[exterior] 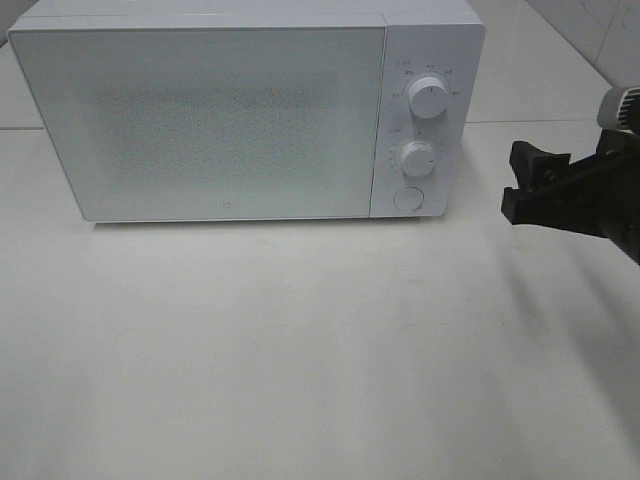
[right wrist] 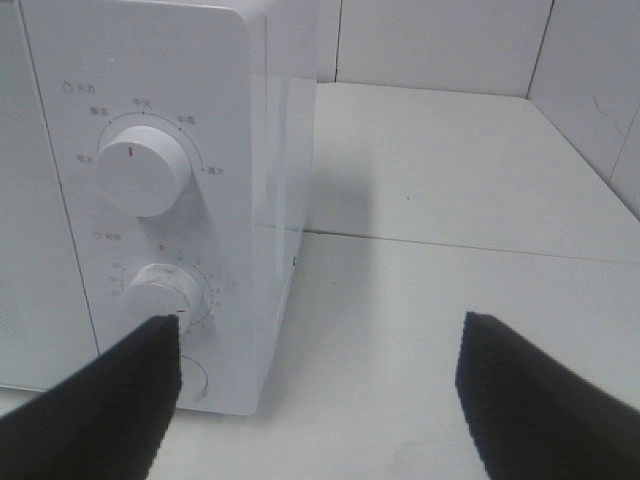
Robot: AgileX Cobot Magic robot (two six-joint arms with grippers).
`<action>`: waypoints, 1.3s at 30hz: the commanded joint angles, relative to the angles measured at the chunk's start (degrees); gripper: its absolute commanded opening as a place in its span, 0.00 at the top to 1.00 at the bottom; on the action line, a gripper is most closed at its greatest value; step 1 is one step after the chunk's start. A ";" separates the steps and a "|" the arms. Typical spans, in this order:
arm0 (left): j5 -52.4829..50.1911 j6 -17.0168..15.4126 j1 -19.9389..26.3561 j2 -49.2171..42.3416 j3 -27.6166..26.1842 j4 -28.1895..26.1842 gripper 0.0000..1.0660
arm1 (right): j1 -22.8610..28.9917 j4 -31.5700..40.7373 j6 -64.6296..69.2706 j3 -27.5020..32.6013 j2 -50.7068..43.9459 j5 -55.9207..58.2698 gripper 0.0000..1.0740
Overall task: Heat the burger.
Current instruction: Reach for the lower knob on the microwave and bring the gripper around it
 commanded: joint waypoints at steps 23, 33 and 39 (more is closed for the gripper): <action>-0.46 -0.06 -0.06 -0.97 0.29 -0.23 0.06 | 16.62 18.45 -1.95 -9.34 18.05 -15.41 0.29; -0.46 -0.06 -0.06 -0.97 0.29 -0.23 0.06 | 16.44 18.45 -0.97 -13.98 22.92 -17.53 0.29; -0.46 -0.06 -0.06 -0.97 0.29 -0.23 0.06 | 16.44 18.16 -0.69 -17.36 26.13 -18.68 0.29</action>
